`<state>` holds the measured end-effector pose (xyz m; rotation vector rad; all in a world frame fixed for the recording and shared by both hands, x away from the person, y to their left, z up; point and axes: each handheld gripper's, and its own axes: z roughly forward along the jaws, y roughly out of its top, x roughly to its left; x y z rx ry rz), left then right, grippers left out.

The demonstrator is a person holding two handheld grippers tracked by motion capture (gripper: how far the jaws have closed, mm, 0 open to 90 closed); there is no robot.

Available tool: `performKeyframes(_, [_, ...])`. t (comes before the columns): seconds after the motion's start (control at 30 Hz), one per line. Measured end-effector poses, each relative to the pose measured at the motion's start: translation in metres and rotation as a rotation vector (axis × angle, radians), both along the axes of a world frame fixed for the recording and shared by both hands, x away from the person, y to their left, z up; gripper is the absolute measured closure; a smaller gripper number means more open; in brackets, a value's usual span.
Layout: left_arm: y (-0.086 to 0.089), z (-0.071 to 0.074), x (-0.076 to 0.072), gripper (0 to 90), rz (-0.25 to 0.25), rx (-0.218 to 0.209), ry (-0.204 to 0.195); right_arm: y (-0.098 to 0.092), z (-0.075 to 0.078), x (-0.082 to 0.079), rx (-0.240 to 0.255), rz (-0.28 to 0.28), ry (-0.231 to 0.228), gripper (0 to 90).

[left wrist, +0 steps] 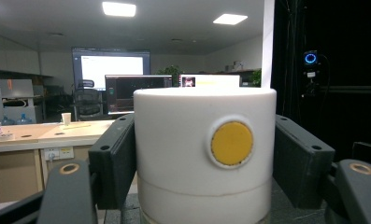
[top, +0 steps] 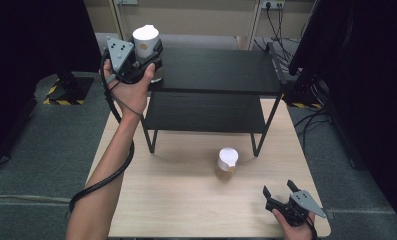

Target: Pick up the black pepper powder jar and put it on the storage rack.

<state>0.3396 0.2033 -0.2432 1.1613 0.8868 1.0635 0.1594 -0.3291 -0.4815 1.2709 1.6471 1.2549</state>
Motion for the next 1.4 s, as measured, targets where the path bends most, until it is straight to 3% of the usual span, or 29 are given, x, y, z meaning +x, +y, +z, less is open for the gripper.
performKeyframes(0.1, [0.001,-0.001,0.002,30.6,-0.011,0.008,-0.008,0.000,0.000,0.000,-0.001,0.001,-0.001,7.7])
performKeyframes(0.17, [-0.001,-0.001,-0.001,30.5,0.009,-0.002,-0.001,0.000,0.000,0.000,-0.002,0.001,-0.003,7.7])
performKeyframes(0.3, [0.001,-0.002,0.000,30.4,-0.011,-0.016,-0.002,0.000,0.000,0.000,0.000,0.001,0.001,7.6])
performKeyframes(0.33, [-0.003,-0.001,-0.002,30.0,0.023,-0.013,-0.001,0.000,0.000,0.000,0.000,0.002,0.001,7.6])
performKeyframes(0.4, [-0.002,-0.003,-0.001,26.6,0.006,-0.016,-0.014,0.000,0.000,0.000,0.001,0.002,0.000,7.5])
performKeyframes(0.43, [-0.006,-0.004,-0.004,21.8,0.026,-0.031,-0.015,0.000,0.000,0.000,0.001,0.001,0.000,7.5])
performKeyframes(0.53, [-0.006,-0.006,-0.007,16.2,0.024,-0.035,-0.029,0.000,0.000,0.000,0.001,0.002,0.002,7.5])
performKeyframes(0.93, [-0.001,-0.014,-0.026,14.4,0.000,-0.025,-0.058,0.000,0.000,0.000,-0.001,0.003,-0.002,7.4])
performKeyframes(1.1, [0.004,-0.023,-0.035,14.1,-0.009,0.006,-0.062,0.000,0.000,0.000,0.000,0.004,-0.002,7.3])
performKeyframes(1.4, [0.010,-0.036,-0.052,13.3,-0.022,-0.004,-0.085,0.000,0.000,0.000,-0.002,0.003,-0.002,7.3])
